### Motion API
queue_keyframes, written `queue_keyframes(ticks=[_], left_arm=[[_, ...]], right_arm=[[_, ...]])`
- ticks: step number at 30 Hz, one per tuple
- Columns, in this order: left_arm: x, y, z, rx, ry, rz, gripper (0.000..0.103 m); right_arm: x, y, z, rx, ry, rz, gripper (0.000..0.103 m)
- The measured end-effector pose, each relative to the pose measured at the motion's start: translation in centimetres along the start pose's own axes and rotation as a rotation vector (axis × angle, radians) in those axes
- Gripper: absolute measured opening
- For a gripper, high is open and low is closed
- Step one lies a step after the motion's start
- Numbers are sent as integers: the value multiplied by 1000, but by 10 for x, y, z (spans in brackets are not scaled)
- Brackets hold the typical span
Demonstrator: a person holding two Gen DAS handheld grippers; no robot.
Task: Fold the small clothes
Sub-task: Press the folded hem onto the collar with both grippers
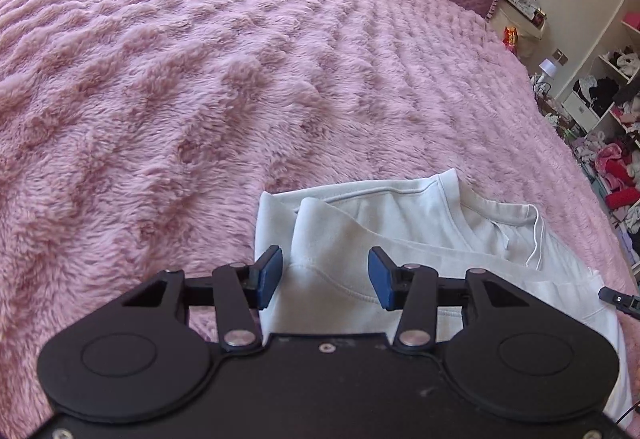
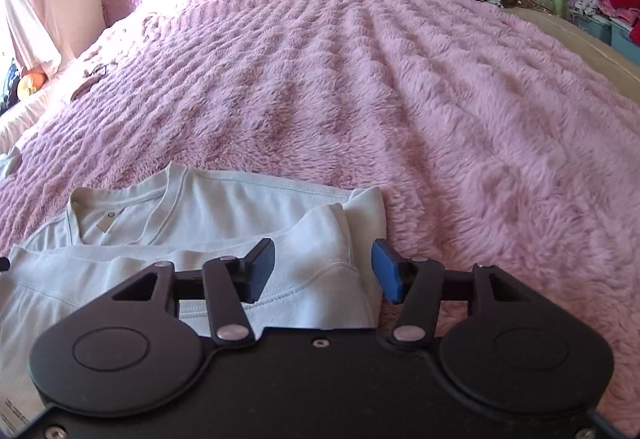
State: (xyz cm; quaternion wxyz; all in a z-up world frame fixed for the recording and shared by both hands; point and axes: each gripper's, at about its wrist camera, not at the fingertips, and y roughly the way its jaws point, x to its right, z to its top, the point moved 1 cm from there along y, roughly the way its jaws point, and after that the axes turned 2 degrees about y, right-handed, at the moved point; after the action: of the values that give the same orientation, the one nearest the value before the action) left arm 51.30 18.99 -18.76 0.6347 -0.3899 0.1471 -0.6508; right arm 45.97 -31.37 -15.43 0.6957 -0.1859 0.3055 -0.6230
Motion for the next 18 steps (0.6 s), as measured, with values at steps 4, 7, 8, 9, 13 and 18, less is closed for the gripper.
queue_keyframes(ticks=[4,7,8,9,13,18], left_arm=[[8,9,-5,4,65,7,44],[13,16,-5,10,108,25,30],[13,19,-5,7,115,29,12],[13,20,-4,5,115,27,8],[14,-3,-5,133,125,2,5],[8,-25,3,256,101,-9,6]], right_arm=[[-5,8,-3,-15,-63,-5,42],[-5,10,-6,-13,-70,-25,32],[-5,10,-6,-9,-76,-24,27],[-5,9,-7,-2,-82,-29,21],[-9,-4,-6,74,-87,-38,14],[-20,-16,1,167,-127,-35,10]])
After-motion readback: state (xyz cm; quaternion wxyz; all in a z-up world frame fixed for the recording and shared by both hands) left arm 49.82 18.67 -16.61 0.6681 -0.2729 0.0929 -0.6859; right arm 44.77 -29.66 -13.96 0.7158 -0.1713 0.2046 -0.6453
